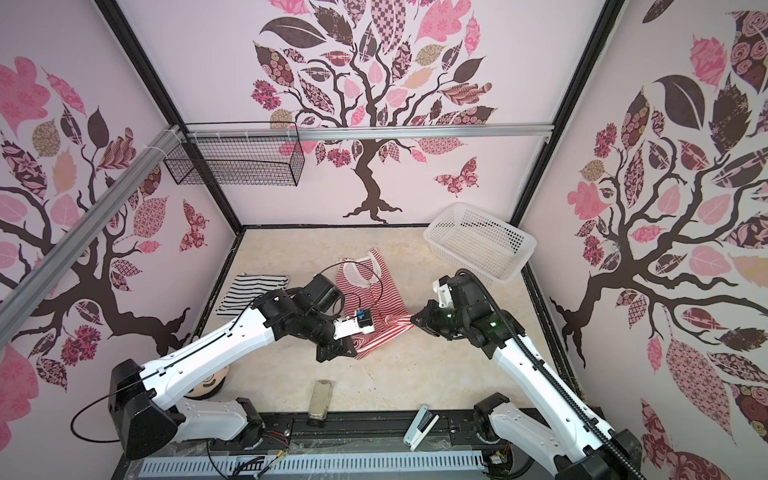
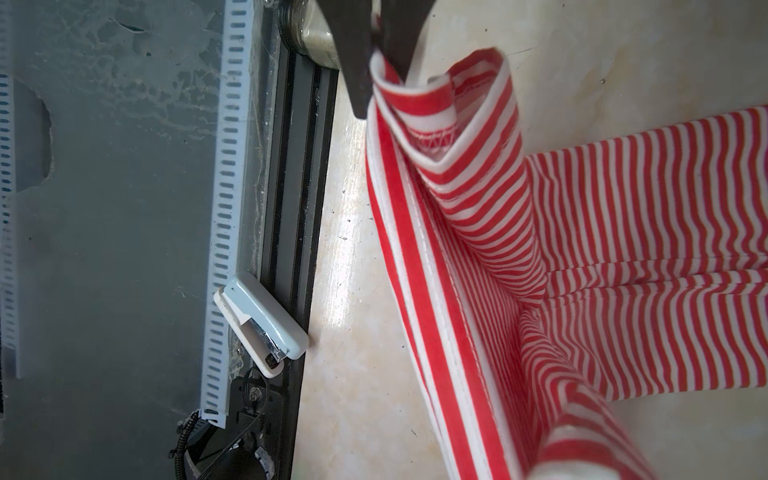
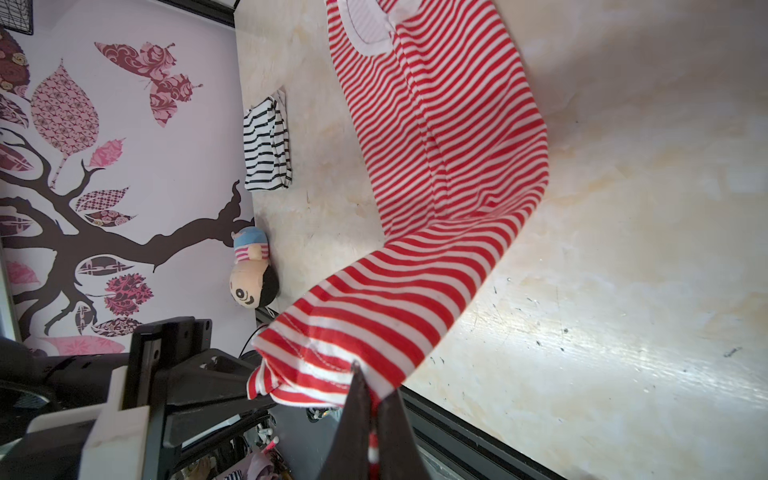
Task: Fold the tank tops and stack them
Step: 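Fold the held hem over onto the top's far half with both grippers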
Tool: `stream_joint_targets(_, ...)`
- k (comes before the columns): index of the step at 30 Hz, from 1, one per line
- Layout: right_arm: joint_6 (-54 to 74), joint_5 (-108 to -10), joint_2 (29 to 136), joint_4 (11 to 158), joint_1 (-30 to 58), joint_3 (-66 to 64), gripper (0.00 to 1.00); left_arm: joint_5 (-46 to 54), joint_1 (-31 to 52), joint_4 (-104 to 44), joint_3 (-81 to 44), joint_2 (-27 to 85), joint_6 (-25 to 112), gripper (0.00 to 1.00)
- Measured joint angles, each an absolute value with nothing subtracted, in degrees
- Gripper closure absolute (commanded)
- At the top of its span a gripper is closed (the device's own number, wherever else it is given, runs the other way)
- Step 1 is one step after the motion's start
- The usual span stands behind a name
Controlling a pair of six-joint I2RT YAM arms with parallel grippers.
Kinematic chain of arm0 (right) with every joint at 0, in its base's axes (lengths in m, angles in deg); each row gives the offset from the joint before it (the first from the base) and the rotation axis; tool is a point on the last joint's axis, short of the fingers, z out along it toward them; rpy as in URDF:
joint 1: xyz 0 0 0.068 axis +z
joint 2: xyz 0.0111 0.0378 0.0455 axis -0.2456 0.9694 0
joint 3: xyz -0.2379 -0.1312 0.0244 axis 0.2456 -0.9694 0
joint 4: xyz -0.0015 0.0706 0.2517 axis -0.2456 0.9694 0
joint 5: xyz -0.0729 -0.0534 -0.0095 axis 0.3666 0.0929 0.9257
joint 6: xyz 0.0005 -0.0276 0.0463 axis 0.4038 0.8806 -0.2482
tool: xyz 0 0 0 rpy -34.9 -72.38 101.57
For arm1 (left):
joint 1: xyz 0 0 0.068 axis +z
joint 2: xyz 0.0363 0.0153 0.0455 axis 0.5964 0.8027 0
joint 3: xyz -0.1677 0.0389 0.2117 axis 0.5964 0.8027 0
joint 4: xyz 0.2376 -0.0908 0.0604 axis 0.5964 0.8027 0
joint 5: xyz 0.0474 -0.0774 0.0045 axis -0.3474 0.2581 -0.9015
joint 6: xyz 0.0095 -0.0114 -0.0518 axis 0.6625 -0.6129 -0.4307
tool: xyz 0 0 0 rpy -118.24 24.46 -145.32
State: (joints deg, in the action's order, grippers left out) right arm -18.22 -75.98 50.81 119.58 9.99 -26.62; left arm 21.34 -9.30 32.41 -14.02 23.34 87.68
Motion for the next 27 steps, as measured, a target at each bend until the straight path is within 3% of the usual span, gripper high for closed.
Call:
stream_joint_targets(5,-17.56,-75.76,57.56,118.27,9.97,-22.66,0.95,20.35,-5.10,30.25,-14.37,24.28,88.12,1.00)
stream_joint_targets(11,-15.84,-75.94,69.06,116.04,9.95,-16.78,0.95,20.00,2.37,28.94,-20.66,33.68,89.43,1.00)
stream_joint_targets(20,-12.67,-75.98,76.62,113.92,8.48,-15.21,0.95,21.03,3.16,32.00,-37.54,51.75,91.03,1.00)
stream_joint_targets(27,-11.58,-76.18,78.59,112.24,7.83,-15.71,0.95,21.05,3.62,34.12,-38.37,53.09,93.17,1.00)
